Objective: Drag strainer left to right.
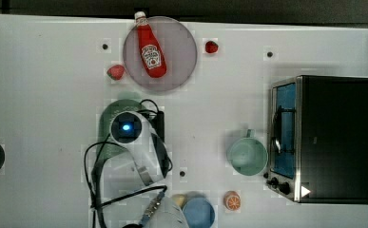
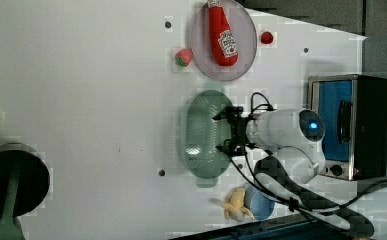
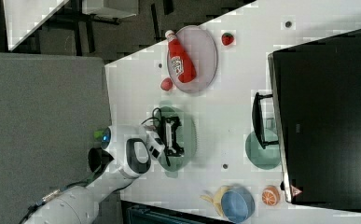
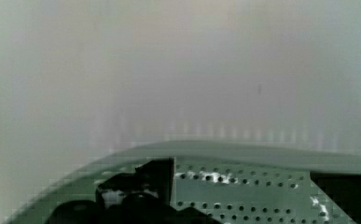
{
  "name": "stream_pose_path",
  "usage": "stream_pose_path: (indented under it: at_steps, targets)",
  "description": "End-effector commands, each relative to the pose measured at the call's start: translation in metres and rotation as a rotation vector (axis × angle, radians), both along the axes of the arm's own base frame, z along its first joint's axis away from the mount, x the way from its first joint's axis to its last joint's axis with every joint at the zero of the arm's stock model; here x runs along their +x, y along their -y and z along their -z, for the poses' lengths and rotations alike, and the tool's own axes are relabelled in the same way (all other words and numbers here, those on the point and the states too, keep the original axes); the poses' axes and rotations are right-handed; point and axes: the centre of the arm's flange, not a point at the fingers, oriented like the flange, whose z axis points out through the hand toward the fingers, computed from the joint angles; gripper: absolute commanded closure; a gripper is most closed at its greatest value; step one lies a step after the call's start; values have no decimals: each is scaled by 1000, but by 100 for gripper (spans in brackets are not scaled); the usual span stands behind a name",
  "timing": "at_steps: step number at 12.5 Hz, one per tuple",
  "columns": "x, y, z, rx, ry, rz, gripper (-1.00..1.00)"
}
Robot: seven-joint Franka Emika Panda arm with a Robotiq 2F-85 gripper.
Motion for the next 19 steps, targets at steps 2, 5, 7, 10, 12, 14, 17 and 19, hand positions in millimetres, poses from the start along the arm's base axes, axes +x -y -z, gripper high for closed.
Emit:
stream_pose_path:
  at_steps: [2, 5, 7, 10, 12, 14, 17, 19]
  targets:
    - [17, 77, -10, -11, 14, -25, -100]
    - [19, 113, -10, -20, 10, -56, -100]
    - [19, 136, -9, -31, 9, -24, -100]
    - [18, 161, -10, -42, 11, -9, -100]
    - [18, 175, -10, -47, 10, -22, -100]
    - [17, 187, -10, -54, 8, -6, -100]
    - [15, 200, -10, -62, 6, 14, -100]
    - [17, 199, -12, -62, 18, 12, -100]
